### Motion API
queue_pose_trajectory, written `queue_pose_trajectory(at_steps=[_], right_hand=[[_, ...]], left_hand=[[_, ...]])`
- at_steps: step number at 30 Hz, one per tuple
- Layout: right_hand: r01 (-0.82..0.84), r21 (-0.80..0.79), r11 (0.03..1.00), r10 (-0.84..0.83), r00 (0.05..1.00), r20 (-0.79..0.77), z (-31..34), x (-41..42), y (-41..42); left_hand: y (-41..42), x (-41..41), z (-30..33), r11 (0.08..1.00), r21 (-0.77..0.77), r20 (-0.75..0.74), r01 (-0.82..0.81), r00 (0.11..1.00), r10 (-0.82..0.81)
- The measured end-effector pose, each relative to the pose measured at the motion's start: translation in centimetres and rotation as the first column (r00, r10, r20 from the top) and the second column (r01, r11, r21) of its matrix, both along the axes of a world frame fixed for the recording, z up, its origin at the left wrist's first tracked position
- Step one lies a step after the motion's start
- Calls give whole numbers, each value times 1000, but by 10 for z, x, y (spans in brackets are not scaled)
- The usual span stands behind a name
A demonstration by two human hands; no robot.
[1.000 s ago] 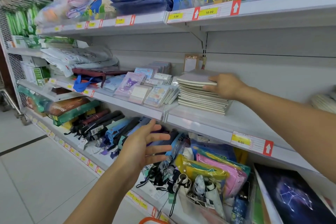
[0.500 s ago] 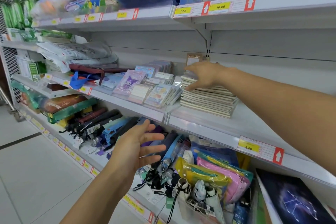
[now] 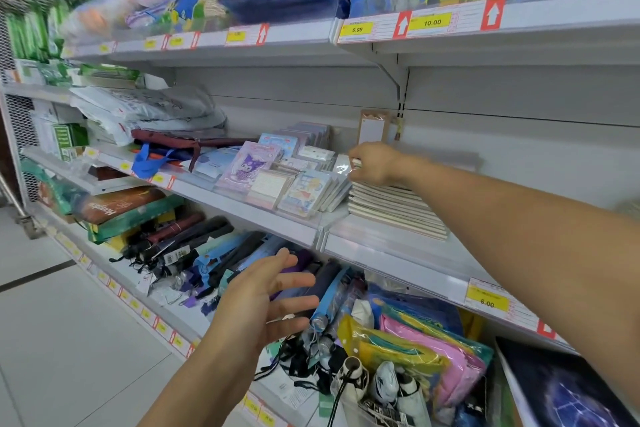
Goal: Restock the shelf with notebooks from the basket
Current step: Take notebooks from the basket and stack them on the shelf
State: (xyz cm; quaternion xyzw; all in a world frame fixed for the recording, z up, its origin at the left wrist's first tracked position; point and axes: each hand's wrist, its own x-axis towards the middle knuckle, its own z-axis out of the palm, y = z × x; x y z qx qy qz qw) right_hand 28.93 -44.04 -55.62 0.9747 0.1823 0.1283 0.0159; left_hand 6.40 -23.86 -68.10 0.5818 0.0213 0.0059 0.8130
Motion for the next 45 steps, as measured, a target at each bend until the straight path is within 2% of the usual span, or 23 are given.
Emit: queue_pose_trajectory(at_steps=[8,12,14,16,18,21,23,26,36,41,45], right_hand=[[40,-34,999,-39,999,33,-6,-2,5],[44,-108,993,-45,999,-6,-1,-6,4],[29,-76,997,-31,999,-23,1,-18,-2],[26,-58,998,-23,999,49,0,-36,-17],[66,-127,990,-39,978,203,-5,-55,-40],[231,-270,935,-120,920,373,-18,-85,-83],[281,-366,887,-121,907,403,-23,-94,-101],[226,-449,864,-36,918,394,-16,-96,-104],[161,-434,886,21,922,387,-10,-68,-84],[241,-368,898,-88,918,387,-15,-60,-86],[245,-265,932,-134,917,376,-20,-63,-98]], left_hand=[[-4,0,-3,1000,9,-29,22,999,-22],[-7,2,-5,1000,17,-37,23,999,-22],[-11,1,-5,999,27,-31,33,999,-32],[-14,-2,-4,999,32,-25,44,999,-43],[-15,-3,-2,998,34,-16,52,999,-52],[-16,-4,1,997,44,-6,59,998,-59],[-18,-6,1,996,61,-6,65,998,-65],[-21,-10,0,994,74,-9,84,996,-83],[-22,-12,-2,991,82,-33,102,994,-100],[-18,-9,-3,991,83,-19,109,994,-108],[-16,-9,-2,991,71,-18,112,994,-111]])
